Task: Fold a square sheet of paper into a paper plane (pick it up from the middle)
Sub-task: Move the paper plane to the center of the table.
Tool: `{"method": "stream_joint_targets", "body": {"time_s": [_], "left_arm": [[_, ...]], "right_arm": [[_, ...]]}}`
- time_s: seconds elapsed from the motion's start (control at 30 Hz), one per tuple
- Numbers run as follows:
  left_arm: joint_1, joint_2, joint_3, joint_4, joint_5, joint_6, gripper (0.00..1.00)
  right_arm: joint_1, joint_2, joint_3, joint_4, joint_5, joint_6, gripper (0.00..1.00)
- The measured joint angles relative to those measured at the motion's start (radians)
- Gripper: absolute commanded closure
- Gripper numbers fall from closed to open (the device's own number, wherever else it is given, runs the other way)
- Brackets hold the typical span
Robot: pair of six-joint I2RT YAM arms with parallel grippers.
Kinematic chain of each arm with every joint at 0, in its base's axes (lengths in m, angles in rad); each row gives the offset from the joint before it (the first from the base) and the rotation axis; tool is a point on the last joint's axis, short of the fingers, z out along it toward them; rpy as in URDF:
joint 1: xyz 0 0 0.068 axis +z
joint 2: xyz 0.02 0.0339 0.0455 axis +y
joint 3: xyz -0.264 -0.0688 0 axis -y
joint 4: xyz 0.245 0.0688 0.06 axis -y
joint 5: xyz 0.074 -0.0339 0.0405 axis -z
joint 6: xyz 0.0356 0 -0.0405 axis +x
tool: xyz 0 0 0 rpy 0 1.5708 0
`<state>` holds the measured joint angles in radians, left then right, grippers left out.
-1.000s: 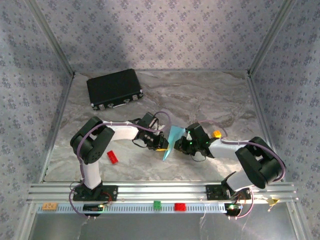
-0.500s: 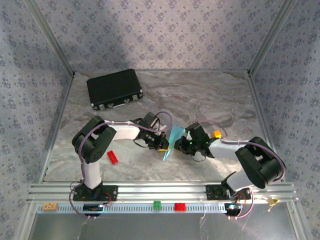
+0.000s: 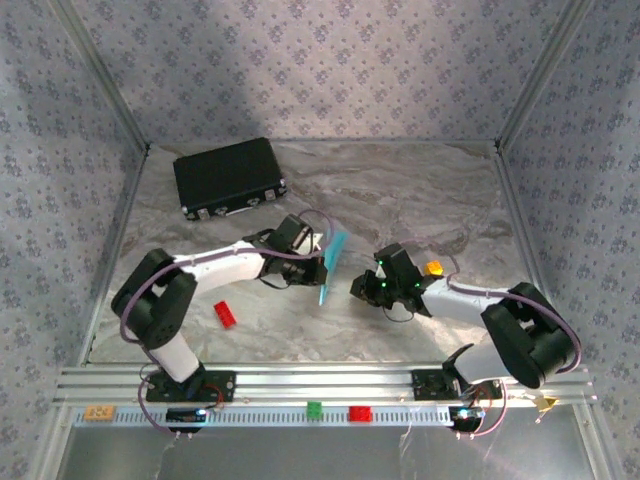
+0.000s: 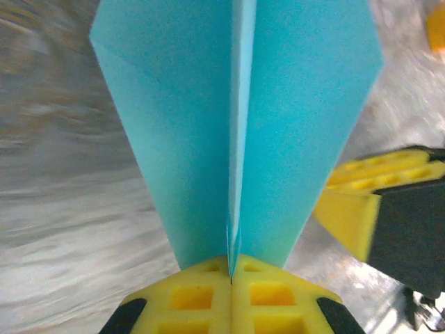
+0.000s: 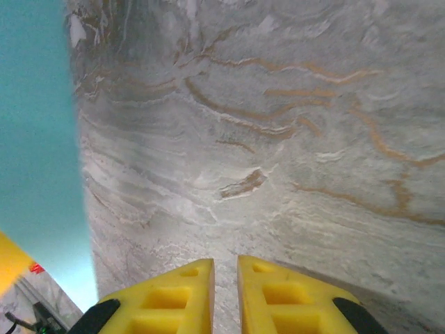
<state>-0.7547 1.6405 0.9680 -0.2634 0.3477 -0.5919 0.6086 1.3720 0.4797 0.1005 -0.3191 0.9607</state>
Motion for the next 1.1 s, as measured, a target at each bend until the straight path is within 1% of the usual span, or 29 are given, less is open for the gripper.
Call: {"method": "stream_joint_targets", "body": {"time_s": [0.1, 0.17, 0.37, 0.5, 0.87, 1.1], "left_arm": [[0.0, -0.029, 0.0, -0.059, -0.123, -0.003, 1.0], [0.0, -0.03, 0.0, -0.088, -0.177, -0.004, 1.0], [-0.005, -0.03, -0.001, -0.14, -0.272, -0.033, 1.0], [-0.014, -0.03, -0.002, -0.155, -0.295, -0.05, 1.0], [-0.02, -0.011, -0.002, -0.166, -0.311, -0.056, 1.0], [-0.021, 0.006, -0.002, -0.18, -0.312, -0.056, 1.0]], "right_arm": [[0.003, -0.004, 0.017, -0.028, 0.02, 0.0, 0.83], [0.005, -0.004, 0.024, -0.036, 0.026, 0.0, 0.83], [0.014, -0.004, 0.038, -0.053, 0.04, 0.0, 0.82], [0.018, -0.004, 0.053, -0.057, 0.043, 0.0, 0.82], [0.029, -0.003, 0.069, -0.056, 0.043, 0.0, 0.82], [0.046, -0.003, 0.075, -0.037, 0.042, -0.008, 0.79]]}}
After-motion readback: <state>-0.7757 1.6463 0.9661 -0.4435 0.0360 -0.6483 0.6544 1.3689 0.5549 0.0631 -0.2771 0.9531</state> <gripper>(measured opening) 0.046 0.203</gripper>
